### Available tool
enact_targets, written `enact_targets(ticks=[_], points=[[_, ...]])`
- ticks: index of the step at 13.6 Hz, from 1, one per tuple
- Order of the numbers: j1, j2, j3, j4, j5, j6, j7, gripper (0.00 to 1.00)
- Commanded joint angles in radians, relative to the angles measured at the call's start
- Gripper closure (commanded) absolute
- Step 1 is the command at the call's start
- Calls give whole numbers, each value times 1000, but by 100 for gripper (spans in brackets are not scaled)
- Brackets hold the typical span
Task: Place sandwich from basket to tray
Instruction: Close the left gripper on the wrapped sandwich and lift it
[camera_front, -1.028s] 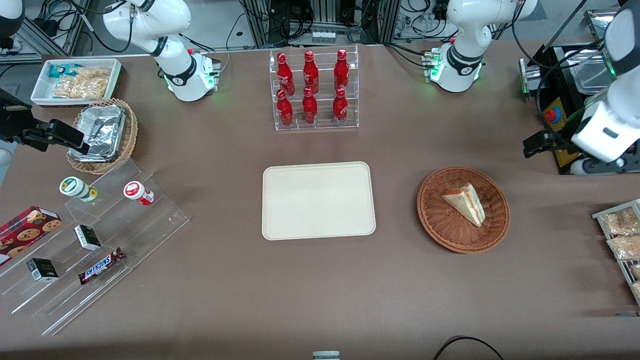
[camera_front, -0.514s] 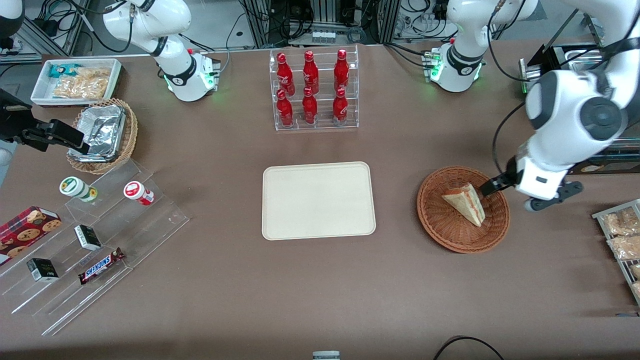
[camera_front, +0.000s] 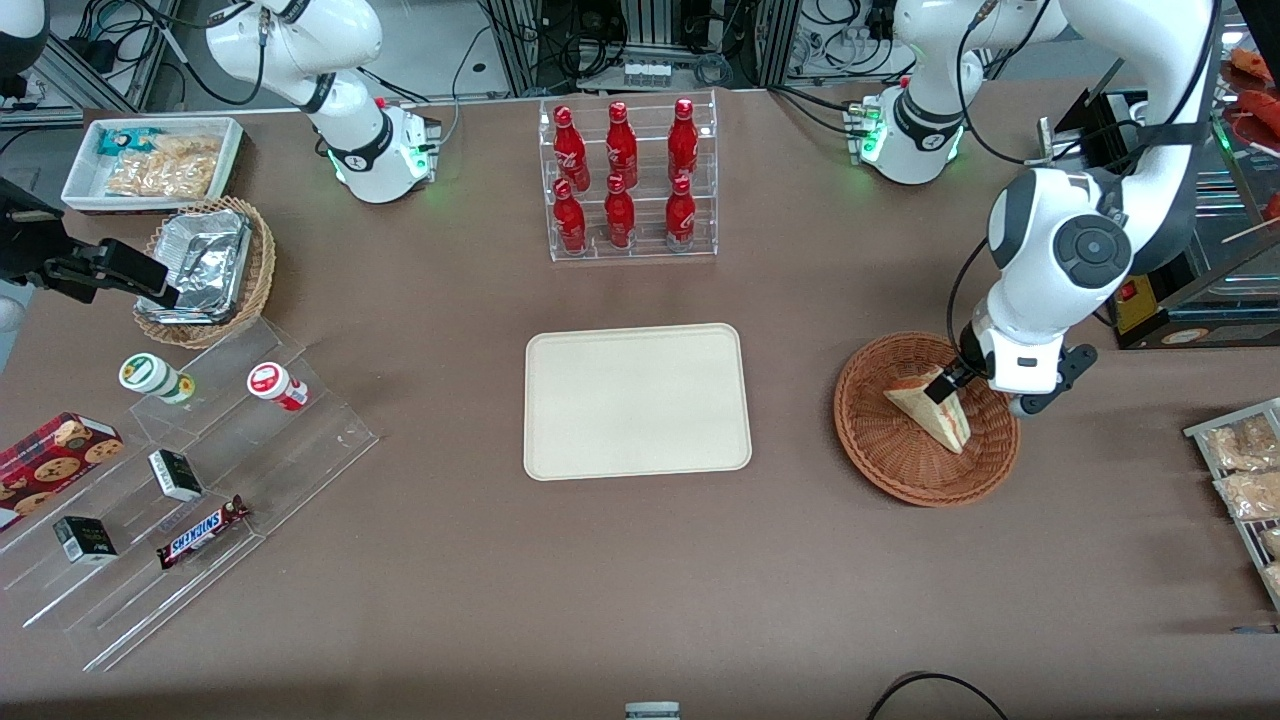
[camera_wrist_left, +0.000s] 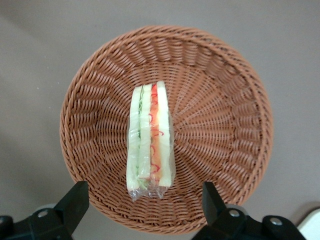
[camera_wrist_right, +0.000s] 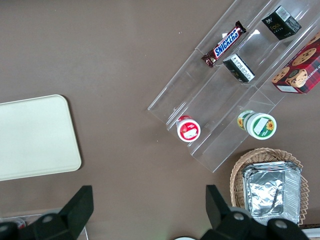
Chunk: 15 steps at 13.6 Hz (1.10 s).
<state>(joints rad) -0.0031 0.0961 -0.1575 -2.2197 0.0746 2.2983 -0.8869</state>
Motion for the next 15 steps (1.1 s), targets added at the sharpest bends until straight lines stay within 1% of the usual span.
enact_targets(ticks=[1, 3, 6, 8, 9, 10, 11, 12, 13, 15], points=[[2, 23, -2, -8, 8, 26, -37, 0], [2, 53, -2, -9, 4, 68, -38, 0], [-1, 111, -2, -24, -1, 180, -41, 0], [-1, 132, -2, -26, -1, 188, -41, 0], [0, 142, 0, -25, -1, 187, -41, 5], [0, 143, 0, -24, -1, 187, -40, 32], [5, 148, 0, -24, -1, 182, -37, 69], [8, 146, 0, -21, -1, 175, -23, 91], [9, 145, 1, -15, -1, 170, -24, 94], [8, 113, 1, -5, 7, 126, -21, 96]])
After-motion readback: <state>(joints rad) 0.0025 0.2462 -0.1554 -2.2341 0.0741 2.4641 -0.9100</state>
